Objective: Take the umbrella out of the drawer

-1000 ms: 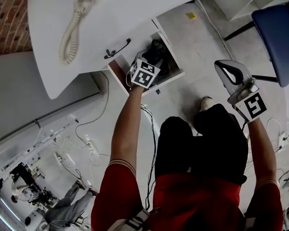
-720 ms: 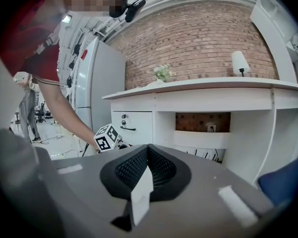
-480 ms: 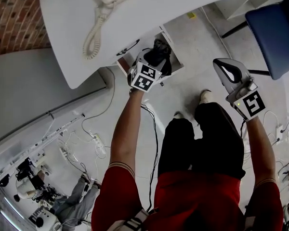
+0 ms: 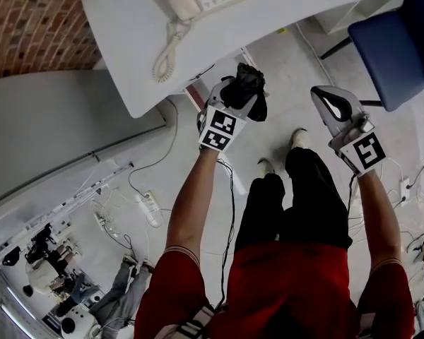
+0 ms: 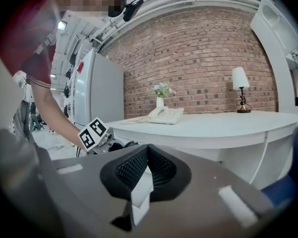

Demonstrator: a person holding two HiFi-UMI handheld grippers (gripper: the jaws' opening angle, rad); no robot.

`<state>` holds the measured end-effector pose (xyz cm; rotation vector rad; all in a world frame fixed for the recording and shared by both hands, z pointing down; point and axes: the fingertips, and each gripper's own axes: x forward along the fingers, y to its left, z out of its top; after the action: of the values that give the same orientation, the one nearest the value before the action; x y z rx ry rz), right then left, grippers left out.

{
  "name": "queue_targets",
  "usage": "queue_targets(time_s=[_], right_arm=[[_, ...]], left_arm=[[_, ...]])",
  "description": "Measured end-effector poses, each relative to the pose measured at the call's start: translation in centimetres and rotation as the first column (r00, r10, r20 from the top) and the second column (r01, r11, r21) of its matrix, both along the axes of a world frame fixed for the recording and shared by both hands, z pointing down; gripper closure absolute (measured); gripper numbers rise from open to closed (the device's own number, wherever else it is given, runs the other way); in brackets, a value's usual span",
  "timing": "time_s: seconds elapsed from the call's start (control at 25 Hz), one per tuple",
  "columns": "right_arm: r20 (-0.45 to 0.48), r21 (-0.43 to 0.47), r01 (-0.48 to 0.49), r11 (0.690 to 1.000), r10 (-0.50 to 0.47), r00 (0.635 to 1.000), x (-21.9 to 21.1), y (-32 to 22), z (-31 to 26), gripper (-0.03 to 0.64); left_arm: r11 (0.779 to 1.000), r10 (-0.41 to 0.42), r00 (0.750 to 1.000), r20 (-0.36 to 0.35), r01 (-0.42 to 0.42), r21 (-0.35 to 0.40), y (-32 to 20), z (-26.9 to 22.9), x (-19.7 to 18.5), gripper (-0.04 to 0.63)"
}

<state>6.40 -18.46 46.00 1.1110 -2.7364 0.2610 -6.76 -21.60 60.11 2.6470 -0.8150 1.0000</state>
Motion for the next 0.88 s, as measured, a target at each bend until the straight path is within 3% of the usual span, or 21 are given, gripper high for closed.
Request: queue_targets(time_s=[0.48, 0.76, 0.88], right_arm=[[0.072, 0.055, -0.001, 0.999, -0.003, 0.997, -1.1, 2.7, -10.1, 0.604], [0.074, 0.070, 0.005, 0.998, -0.010, 0.997, -1.1, 5.5, -13.9, 0.604], [0.100, 0.128, -0.005, 0.992, -0.008, 0.995, -1.5, 5.9, -16.9, 0.604]], left_arm=[[0.986, -0.059, 0.978, -0.201, 0.089, 0.143, 4.6, -17.5, 2.1, 0.359], [0.964, -0.091, 0.947, -0.309, 0.162, 0.212, 7.3, -25.0, 2.0, 0.359], [0.950, -0.095, 0.930, -0.355, 0.192, 0.248, 7.8, -27.9, 1.8, 0.359]])
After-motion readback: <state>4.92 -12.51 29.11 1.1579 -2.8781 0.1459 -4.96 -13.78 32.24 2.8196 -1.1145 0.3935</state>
